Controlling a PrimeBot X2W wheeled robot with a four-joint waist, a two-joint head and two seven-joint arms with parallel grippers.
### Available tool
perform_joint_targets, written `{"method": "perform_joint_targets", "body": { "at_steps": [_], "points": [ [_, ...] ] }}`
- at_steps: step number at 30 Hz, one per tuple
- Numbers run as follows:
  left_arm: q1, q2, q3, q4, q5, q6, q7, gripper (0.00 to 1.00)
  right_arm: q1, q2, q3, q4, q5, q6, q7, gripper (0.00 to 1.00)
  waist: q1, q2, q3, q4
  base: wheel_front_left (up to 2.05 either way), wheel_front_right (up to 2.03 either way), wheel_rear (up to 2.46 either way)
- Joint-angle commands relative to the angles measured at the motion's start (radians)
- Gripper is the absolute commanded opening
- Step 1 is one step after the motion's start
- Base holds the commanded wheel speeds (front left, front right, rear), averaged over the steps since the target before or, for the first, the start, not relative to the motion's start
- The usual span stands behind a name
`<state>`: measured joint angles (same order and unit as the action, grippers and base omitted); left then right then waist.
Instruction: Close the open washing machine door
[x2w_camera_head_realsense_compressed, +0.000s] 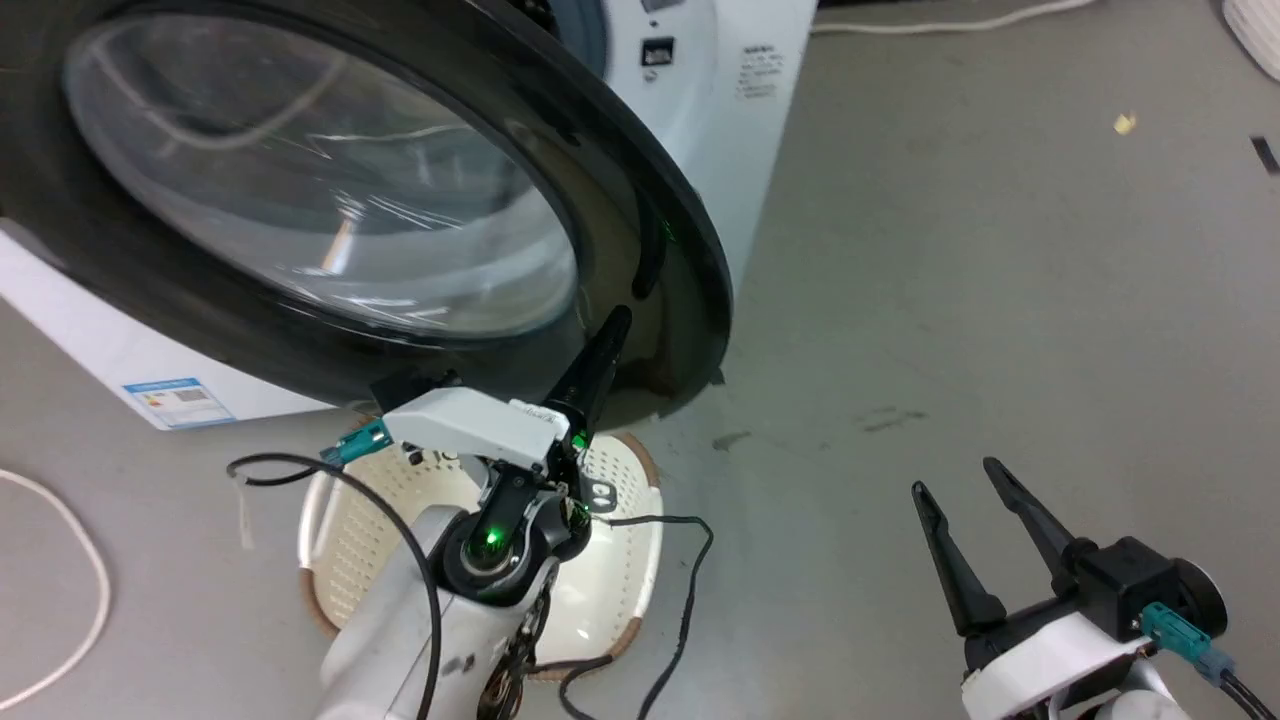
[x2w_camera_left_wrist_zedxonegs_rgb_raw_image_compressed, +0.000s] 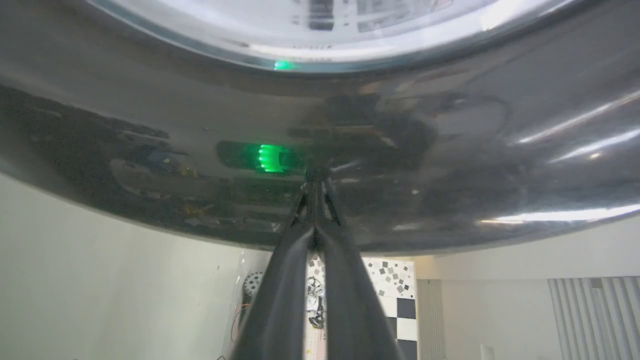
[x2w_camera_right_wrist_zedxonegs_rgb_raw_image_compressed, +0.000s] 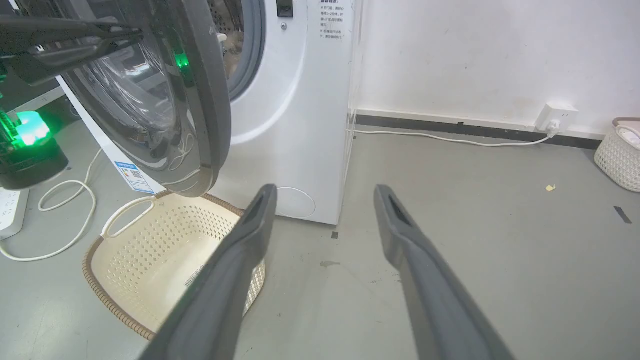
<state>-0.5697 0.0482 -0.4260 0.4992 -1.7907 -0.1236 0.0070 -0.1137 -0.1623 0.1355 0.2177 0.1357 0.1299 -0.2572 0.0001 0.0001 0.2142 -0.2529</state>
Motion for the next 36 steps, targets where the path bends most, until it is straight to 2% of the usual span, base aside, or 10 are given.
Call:
{"method": "perform_joint_targets", "body": {
  "at_steps": [1,3,4,6,12,15,18,25,30,36],
  "points": [
    [0.033,0.003,0.011,-0.026,0.007,-0.007,-0.006,0.0,0.014,0.005,-0.006,-0.004,-0.002,0.001,-0.005,1.0,-0.0001,-0.0001,-0.03,0.028,0.0,0.0,0.0],
    [0.08,0.021,0.015,-0.062,0.042,-0.007,-0.015,0.0,0.031,0.004,-0.01,-0.005,-0.006,0.001,-0.005,1.0,-0.0001,-0.0001,-0.059,0.05,0.0,0.0,0.0],
    [0.106,0.035,0.012,-0.083,0.072,-0.007,-0.029,0.28,0.04,0.003,-0.012,-0.004,-0.007,0.001,-0.005,1.0,-0.0001,-0.0001,-0.076,0.063,0.0,0.0,0.0],
    [0.169,0.061,0.011,-0.13,0.117,-0.007,-0.056,1.0,0.06,0.002,-0.017,-0.005,-0.009,0.001,-0.005,1.0,-0.0001,-0.0001,-0.112,0.09,0.0,0.0,0.0],
    [0.344,0.197,-0.045,-0.276,0.348,-0.007,-0.194,1.0,0.111,-0.003,-0.02,-0.021,-0.028,0.001,-0.005,1.0,-0.0001,-0.0001,-0.203,0.176,0.0,0.0,0.0],
    [0.405,0.286,-0.084,-0.299,0.557,-0.007,-0.254,1.0,0.129,-0.005,-0.02,-0.033,-0.039,0.001,-0.005,1.0,-0.0001,-0.0001,-0.231,0.214,0.0,0.0,0.0],
    [0.457,0.314,-0.046,-0.297,0.748,0.01,-0.267,1.0,0.149,0.004,-0.024,-0.041,-0.047,0.001,-0.005,1.0,-0.0001,-0.0001,-0.251,0.247,0.0,0.0,0.0],
    [0.591,0.255,0.125,-0.406,1.255,0.12,-0.268,1.0,0.182,0.02,-0.018,-0.048,-0.058,0.001,-0.005,1.0,-0.0001,-0.0001,-0.272,0.289,0.0,0.0,0.0],
    [0.674,0.168,0.251,-0.477,1.445,0.161,-0.269,1.0,0.197,0.03,-0.017,-0.051,-0.063,0.001,-0.005,1.0,-0.0001,-0.0001,-0.277,0.299,0.0,0.0,0.0],
    [0.714,0.136,0.275,-0.478,1.615,0.155,-0.269,1.0,0.208,0.047,-0.021,-0.058,-0.053,0.001,-0.005,1.0,-0.0001,-0.0001,-0.274,0.325,0.0,0.0,0.0]
  ]
}}
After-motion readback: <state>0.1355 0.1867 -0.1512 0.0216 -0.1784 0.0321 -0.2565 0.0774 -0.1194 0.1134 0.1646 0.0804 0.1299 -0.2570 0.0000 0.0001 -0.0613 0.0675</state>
